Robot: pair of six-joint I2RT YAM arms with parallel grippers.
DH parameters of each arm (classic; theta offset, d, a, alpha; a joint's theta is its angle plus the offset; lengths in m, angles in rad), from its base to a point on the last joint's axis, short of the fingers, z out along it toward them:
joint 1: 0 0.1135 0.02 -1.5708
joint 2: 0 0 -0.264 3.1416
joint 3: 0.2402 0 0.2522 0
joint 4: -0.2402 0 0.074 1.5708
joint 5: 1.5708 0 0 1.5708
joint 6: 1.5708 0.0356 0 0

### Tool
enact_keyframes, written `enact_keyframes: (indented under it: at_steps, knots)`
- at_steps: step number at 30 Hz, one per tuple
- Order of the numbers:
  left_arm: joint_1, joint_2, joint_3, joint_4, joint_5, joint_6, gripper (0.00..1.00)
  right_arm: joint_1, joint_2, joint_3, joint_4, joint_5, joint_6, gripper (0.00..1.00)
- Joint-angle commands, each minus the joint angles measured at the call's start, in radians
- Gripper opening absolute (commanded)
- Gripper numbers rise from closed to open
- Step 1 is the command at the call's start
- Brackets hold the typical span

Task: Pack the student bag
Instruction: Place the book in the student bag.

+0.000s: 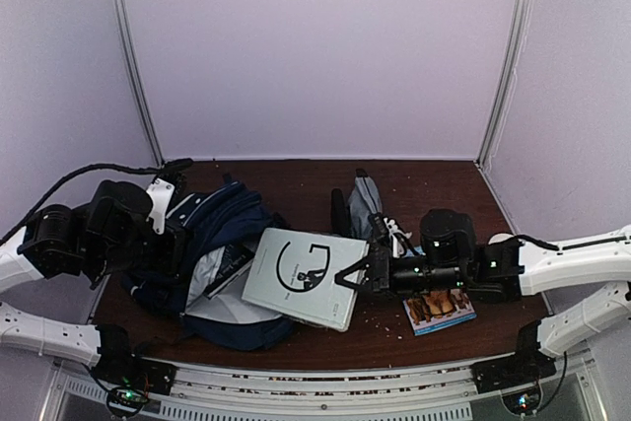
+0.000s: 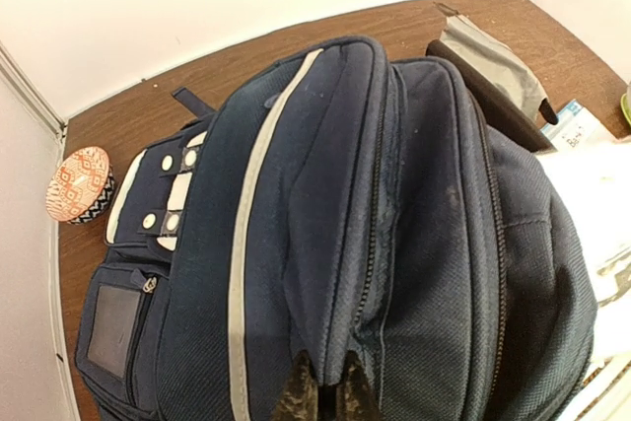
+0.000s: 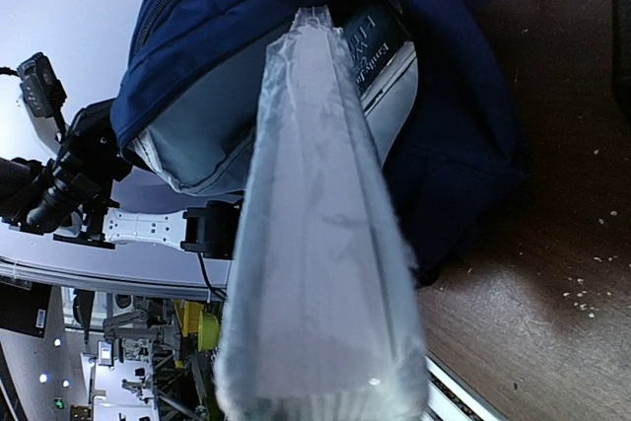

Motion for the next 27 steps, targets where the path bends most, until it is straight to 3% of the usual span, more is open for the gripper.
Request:
enact_keyframes:
  at_steps: [1, 8, 15, 27]
  knots:
    - [-0.003, -0.010, 0.014, 0.244, -0.069, -0.043, 0.00, 0.009, 0.077, 0.072, 0.354, -0.051, 0.121, 0.00]
    - [-0.003, -0.025, -0.015, 0.344, -0.068, -0.082, 0.00, 0.009, 0.252, 0.132, 0.483, -0.062, 0.235, 0.00]
    - [-0.003, -0.028, -0.040, 0.458, -0.006, -0.117, 0.00, 0.010, 0.429, 0.239, 0.597, 0.042, 0.334, 0.00]
    - [-0.003, -0.078, -0.071, 0.505, 0.042, -0.135, 0.00, 0.008, 0.761, 0.451, 0.572, 0.173, 0.446, 0.00]
